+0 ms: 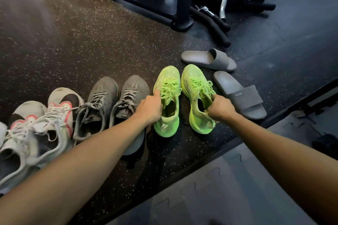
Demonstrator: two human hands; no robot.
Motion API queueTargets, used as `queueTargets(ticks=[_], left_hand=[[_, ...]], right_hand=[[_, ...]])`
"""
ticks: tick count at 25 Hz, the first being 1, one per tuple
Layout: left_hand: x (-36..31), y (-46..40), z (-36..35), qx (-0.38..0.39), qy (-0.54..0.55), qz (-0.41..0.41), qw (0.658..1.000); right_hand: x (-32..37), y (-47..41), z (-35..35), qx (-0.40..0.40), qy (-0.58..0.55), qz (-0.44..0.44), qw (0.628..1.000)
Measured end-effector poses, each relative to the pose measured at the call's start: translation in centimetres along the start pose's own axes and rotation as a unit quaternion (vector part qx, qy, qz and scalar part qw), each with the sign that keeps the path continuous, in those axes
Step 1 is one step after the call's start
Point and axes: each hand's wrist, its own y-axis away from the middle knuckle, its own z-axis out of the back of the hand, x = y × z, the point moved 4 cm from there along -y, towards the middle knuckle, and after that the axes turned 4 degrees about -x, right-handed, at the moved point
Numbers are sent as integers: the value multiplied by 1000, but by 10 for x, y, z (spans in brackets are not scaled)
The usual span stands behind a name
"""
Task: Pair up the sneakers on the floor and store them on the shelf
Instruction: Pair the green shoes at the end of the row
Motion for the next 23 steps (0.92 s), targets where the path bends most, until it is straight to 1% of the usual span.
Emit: queueTargets(ticks=[2,4,7,8,9,10,11,12,13,14,15,16,17,18,19,21,23], left_hand=[[-2,-5,-2,20,0,10,1000],[-3,-10,-3,51,5,18,999],[-1,-12,-2,98,51,54,992],[-2,-9,3,91,66,61,992],[-5,-6,12,51,68,50,995],[-9,0,24,-23,52,16,998],[-17,7,36,-112,27,-47,992],[-25,16,43,-167,7,-122,978],[-32,24,43,-163,-6,-179,970],[-36,28,36,-112,-30,-211,971],[-37,30,26,-42,-75,-224,971],[-36,30,14,24,-132,-218,967],[-35,29,5,65,-176,-207,960],[-35,27,-2,81,-191,-195,958],[-35,26,-6,78,-179,-183,964],[-35,24,-9,54,-126,-164,977],[-36,23,-7,36,-89,-162,982]], right_hand=[[9,5,-8,3,-17,1,1000],[17,9,-15,11,-5,14,1000],[18,10,-14,41,14,28,999],[16,12,-9,34,21,32,999],[14,15,-2,-4,40,46,998],[14,20,6,-67,67,71,993],[17,26,12,-132,82,112,982],[21,34,16,-171,77,160,969],[25,41,17,-172,69,204,961],[29,47,14,-138,79,235,959],[31,49,8,-91,118,254,956],[32,51,2,-55,175,266,946],[33,50,-5,-33,226,279,933],[34,50,-11,-21,251,292,922],[35,49,-17,-13,252,295,921],[35,47,-26,-18,210,282,936],[38,44,-28,-30,163,273,947]])
